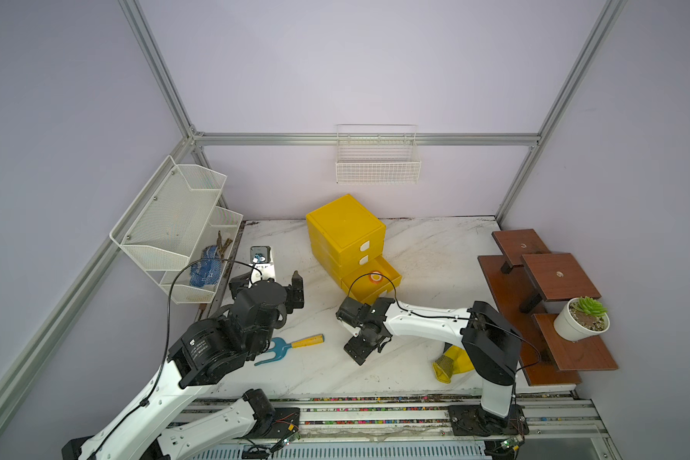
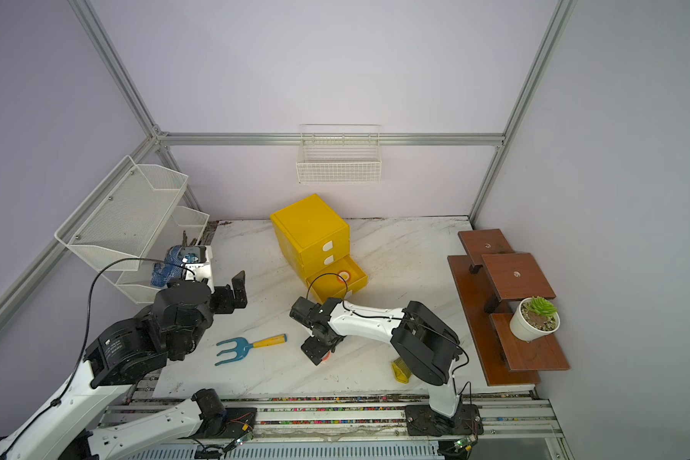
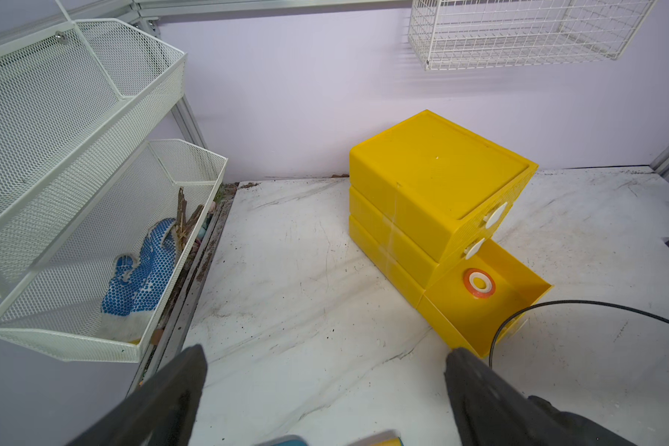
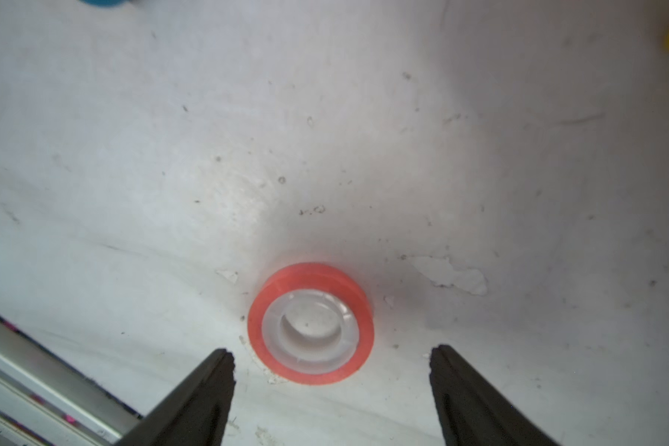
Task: Place the transparent tape into the drawer according to color
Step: Move the tape to the center of the board, then pick up the tape from the drawer.
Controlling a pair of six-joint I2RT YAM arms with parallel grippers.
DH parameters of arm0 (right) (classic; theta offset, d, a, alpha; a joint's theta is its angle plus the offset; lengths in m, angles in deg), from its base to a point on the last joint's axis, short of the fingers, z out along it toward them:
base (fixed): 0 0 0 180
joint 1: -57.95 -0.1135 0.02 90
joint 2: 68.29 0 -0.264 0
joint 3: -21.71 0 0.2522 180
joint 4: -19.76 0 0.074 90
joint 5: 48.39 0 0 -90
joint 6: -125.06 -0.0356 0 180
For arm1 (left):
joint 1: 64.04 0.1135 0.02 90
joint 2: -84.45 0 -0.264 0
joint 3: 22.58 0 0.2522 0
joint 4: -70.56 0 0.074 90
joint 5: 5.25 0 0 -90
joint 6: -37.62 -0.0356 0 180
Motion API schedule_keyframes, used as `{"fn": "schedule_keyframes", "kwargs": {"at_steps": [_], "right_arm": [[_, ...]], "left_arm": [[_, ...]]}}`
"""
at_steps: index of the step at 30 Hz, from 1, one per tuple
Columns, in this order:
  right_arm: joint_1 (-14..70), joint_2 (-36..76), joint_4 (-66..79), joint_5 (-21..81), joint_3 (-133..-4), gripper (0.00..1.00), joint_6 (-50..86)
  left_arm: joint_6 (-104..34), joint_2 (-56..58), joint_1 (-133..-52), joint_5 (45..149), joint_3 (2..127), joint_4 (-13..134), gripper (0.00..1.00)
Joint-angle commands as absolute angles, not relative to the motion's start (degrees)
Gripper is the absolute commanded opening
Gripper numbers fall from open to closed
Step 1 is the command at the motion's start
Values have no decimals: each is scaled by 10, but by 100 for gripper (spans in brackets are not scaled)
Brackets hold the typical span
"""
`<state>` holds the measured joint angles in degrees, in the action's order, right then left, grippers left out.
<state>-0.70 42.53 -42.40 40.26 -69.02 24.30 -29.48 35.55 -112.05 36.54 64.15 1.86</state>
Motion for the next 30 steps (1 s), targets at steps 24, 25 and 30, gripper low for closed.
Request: {"fn": "schedule_keyframes", "kwargs": {"at_steps": [24, 25, 30], "right_arm": [[-27, 488, -446, 414, -721, 60, 222], [-27, 485, -442, 416, -722, 59, 221], [-27, 466, -414, 411, -724, 52, 220]], "left_arm": [[-335, 383, -1116, 357, 620, 42, 100], [-335, 386, -1116, 356, 620, 41, 100], [-336, 390, -1116, 355, 617, 41, 100]]}}
